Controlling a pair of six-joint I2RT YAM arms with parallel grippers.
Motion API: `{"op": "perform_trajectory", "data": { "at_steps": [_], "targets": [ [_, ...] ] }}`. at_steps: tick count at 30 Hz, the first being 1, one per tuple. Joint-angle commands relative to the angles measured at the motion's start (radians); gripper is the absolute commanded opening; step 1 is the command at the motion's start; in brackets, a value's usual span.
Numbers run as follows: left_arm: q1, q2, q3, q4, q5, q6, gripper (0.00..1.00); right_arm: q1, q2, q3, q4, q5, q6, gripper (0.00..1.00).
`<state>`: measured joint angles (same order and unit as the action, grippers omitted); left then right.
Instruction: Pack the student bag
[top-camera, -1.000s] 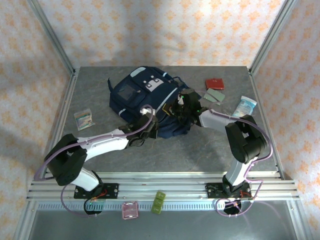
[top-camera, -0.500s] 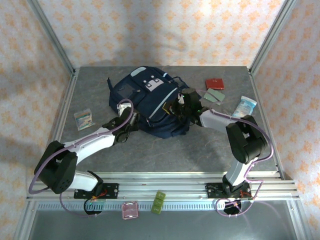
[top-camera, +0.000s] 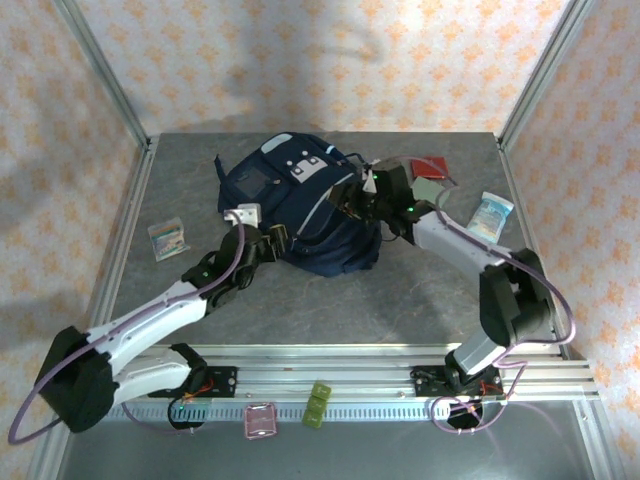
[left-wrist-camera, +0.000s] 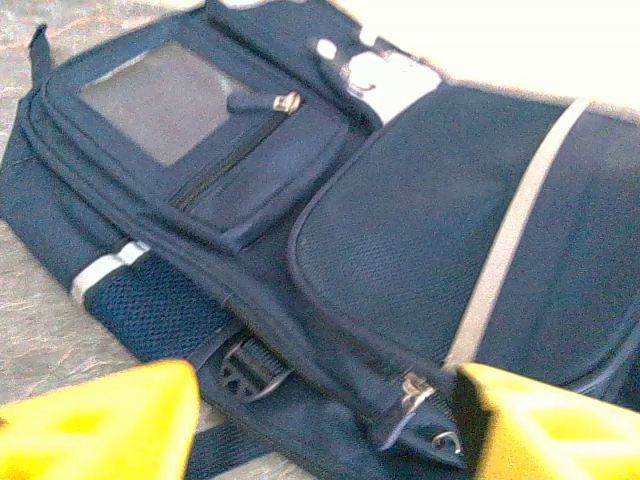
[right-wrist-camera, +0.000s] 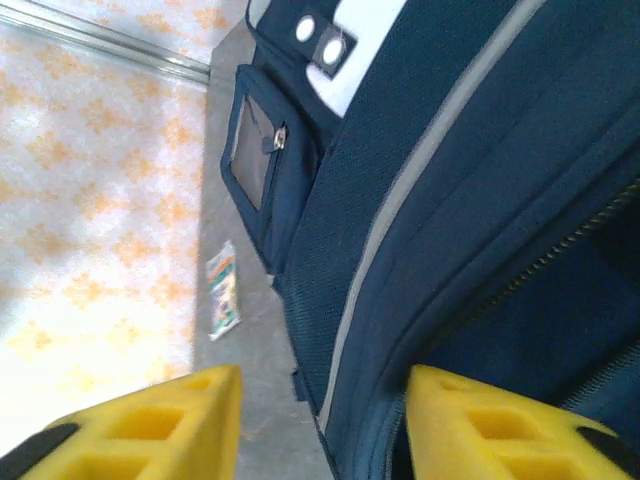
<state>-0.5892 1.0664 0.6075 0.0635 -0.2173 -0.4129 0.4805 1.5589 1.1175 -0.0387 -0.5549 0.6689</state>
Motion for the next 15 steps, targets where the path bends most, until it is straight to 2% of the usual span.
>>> {"op": "perform_trajectory", "data": {
  "at_steps": [1,2,3,6,10,15],
  "targets": [
    [0.015,-0.05,-0.033,0.184,0.016,0.068,0.83,-0.029,-0.141,-0.064,-0.11,0.158,-0.118,0.58],
    [0.025,-0.05,-0.025,0.189,0.038,0.071,0.89,-0.043,-0.178,-0.091,-0.12,0.199,-0.127,0.94],
    [0.032,-0.045,-0.016,0.194,0.068,0.067,0.98,-0.06,-0.216,-0.125,-0.11,0.238,-0.133,1.0],
    [0.044,-0.021,-0.006,0.239,0.149,0.018,0.99,-0.132,-0.28,-0.176,-0.089,0.341,-0.16,1.0],
    [0.048,0.023,-0.014,0.322,0.254,-0.035,0.99,-0.233,-0.208,-0.1,-0.14,0.475,-0.218,1.0],
    [0.04,0.081,-0.023,0.375,0.359,-0.104,0.83,-0.328,0.001,0.033,-0.127,0.569,-0.271,0.98]
  ]
}}
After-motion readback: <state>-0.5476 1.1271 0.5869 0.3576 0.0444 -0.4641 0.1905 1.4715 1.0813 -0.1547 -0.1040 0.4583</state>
